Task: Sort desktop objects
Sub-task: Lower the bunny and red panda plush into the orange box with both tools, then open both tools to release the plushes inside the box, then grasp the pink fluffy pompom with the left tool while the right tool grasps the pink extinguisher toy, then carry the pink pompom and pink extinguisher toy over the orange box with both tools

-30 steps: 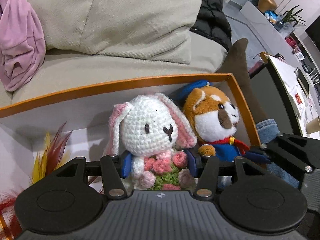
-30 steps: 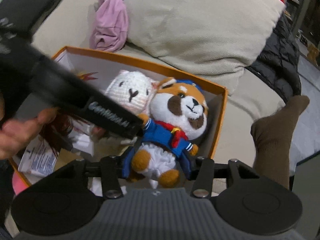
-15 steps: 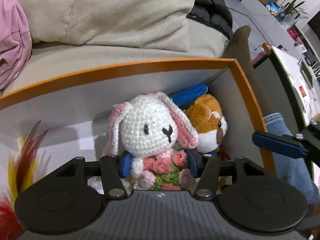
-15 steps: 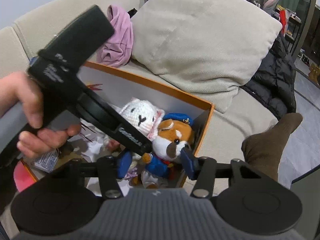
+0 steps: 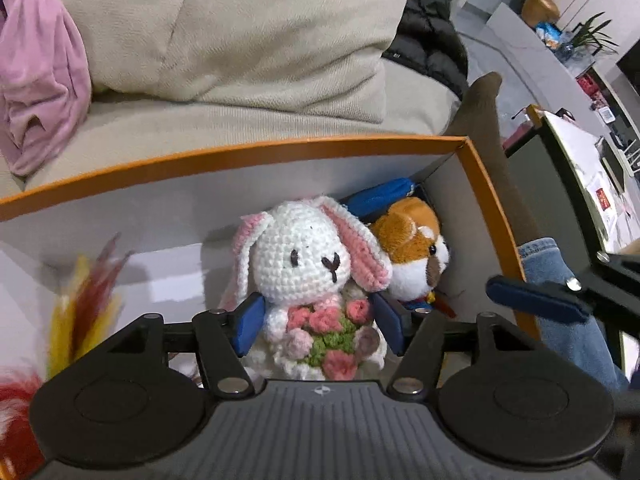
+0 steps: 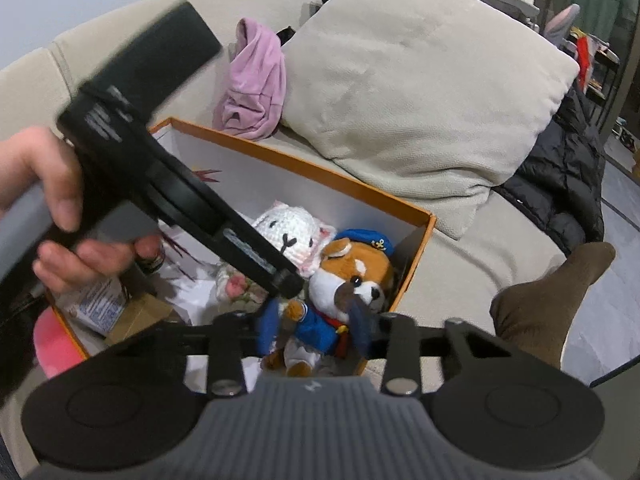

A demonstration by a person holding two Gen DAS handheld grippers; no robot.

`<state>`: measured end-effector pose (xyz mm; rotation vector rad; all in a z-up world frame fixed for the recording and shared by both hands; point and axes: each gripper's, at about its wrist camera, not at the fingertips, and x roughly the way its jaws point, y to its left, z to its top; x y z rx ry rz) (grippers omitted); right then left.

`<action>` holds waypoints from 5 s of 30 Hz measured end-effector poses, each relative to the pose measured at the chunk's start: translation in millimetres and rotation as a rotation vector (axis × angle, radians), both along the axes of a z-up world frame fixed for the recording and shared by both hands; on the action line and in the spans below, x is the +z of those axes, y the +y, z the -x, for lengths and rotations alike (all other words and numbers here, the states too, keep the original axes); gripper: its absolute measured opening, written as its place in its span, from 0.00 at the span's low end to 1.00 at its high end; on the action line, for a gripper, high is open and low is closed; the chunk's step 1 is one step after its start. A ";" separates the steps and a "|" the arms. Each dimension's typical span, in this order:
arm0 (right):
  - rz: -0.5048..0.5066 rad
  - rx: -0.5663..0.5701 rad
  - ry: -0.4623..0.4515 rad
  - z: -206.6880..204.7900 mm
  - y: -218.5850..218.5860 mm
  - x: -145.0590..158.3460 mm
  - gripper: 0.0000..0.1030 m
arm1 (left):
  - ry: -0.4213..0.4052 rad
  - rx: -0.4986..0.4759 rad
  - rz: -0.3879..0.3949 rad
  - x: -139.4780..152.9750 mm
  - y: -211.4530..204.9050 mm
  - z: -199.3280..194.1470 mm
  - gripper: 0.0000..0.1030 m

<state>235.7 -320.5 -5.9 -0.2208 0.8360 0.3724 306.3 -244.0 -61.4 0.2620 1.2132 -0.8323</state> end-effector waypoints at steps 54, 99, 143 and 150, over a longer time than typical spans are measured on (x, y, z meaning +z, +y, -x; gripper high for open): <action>0.208 0.066 0.051 -54.3 25.9 -32.6 0.10 | 0.010 0.050 0.005 -10.2 22.6 -0.8 0.53; -0.262 0.276 0.027 128.7 61.7 -53.8 0.41 | -0.356 0.106 -0.055 9.4 171.1 164.1 0.66; -0.284 0.122 0.212 148.2 29.5 -70.2 0.29 | -0.150 0.282 0.046 -21.1 203.5 160.9 0.51; -0.199 0.250 0.255 153.6 38.8 -65.0 0.30 | -0.115 0.326 0.071 -25.2 215.3 173.9 0.51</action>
